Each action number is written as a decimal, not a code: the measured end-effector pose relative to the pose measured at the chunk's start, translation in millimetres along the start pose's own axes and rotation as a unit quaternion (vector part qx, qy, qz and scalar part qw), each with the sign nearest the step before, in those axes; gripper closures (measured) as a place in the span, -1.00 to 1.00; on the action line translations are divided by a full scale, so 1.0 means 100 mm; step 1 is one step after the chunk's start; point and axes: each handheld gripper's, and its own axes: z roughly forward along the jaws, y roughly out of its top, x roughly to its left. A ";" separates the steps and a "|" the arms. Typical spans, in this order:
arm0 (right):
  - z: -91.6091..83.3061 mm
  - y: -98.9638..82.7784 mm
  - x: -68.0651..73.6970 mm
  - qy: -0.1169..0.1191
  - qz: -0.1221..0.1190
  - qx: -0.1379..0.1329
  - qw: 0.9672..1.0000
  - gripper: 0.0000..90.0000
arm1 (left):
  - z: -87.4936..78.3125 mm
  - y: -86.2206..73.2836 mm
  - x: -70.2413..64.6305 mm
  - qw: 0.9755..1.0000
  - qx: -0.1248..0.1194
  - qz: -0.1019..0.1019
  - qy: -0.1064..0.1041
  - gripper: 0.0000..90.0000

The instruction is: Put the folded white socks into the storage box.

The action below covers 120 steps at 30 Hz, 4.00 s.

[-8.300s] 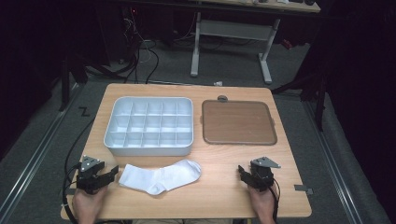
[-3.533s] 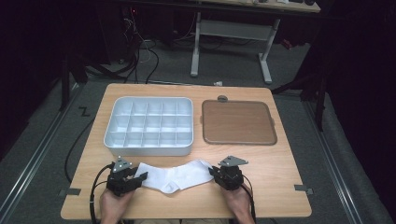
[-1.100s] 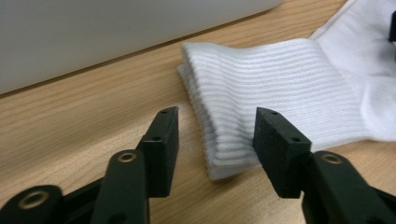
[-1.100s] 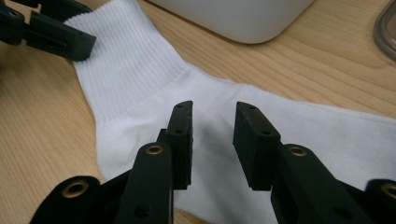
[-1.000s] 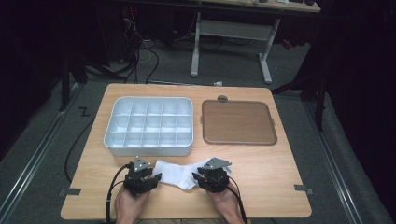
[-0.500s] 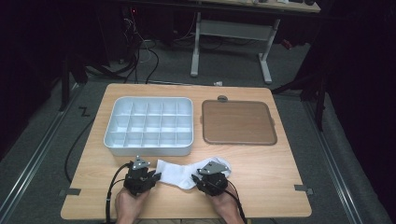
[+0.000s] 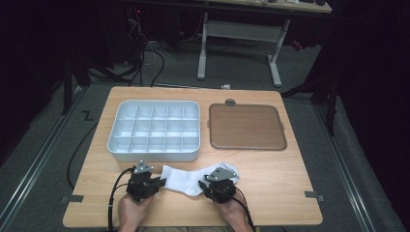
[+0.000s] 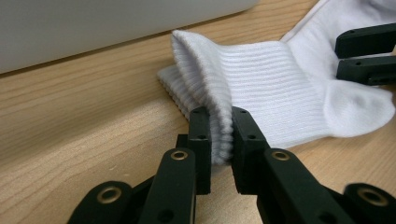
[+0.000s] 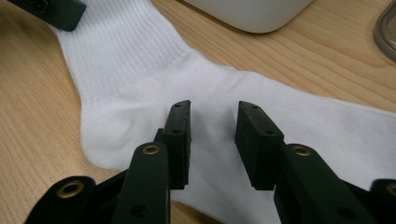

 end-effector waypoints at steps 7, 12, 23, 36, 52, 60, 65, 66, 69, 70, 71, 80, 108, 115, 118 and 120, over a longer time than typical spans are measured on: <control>0.00 0.00 0.00 0.000 -0.002 -0.002 1.000 0.47 | -0.07 0.12 0.01 0.999 0.005 -0.040 -0.029 0.80; 0.00 0.00 0.00 0.002 0.000 0.000 1.000 0.47 | -0.13 0.20 -0.03 0.998 0.006 -0.047 -0.046 0.80; 0.01 0.03 0.01 0.001 -0.004 0.010 1.000 0.46 | -0.20 0.32 -0.14 0.997 0.001 -0.039 -0.068 0.80; 0.06 0.11 0.10 0.004 -0.013 0.019 1.000 0.45 | -0.28 0.45 -0.25 0.996 -0.011 -0.032 -0.085 0.80; 0.14 0.21 0.19 0.021 -0.010 0.024 0.999 0.34 | -0.34 0.55 -0.38 0.995 -0.005 -0.017 -0.100 0.80; 0.07 0.21 0.19 0.035 -0.013 0.012 0.999 0.34 | -0.36 0.56 -0.38 0.994 -0.004 -0.021 -0.104 0.80; 0.15 0.22 0.25 0.040 -0.022 0.026 0.999 0.35 | -0.38 0.57 -0.43 0.994 -0.001 -0.020 -0.112 0.80; 0.17 0.25 0.28 0.042 -0.026 0.028 0.998 0.35 | -0.39 0.58 -0.43 0.993 -0.001 -0.021 -0.117 0.80; 0.20 0.27 0.33 0.042 -0.032 0.029 0.998 0.35 | -0.39 0.58 -0.43 0.993 -0.002 -0.022 -0.119 0.80; 0.22 0.30 0.38 0.042 -0.037 0.032 0.998 0.35 | -0.39 0.58 -0.43 0.993 -0.003 -0.021 -0.120 0.80; 0.22 0.30 0.38 0.042 -0.037 0.032 0.998 0.35 | -0.40 0.58 -0.43 0.993 -0.002 -0.021 -0.120 0.80; 0.35 0.42 0.57 0.054 -0.047 0.033 0.997 0.35 | -0.39 0.58 -0.44 0.992 0.000 -0.025 -0.125 0.80; -0.11 0.12 -0.34 -0.016 0.051 0.015 0.998 0.62 | -0.27 0.47 -0.51 0.993 0.028 -0.006 -0.117 0.80; -0.10 0.08 -0.25 0.002 0.054 0.012 0.998 0.82 | -0.24 0.44 -0.54 0.993 0.034 0.002 -0.110 0.80; -0.12 0.06 -0.21 0.005 0.061 0.008 0.998 0.83 | -0.23 0.44 -0.55 0.993 0.036 0.004 -0.109 0.80; -0.13 0.04 -0.18 0.004 0.062 0.006 0.998 0.83 | -0.21 0.43 -0.55 0.993 0.038 0.009 -0.107 0.80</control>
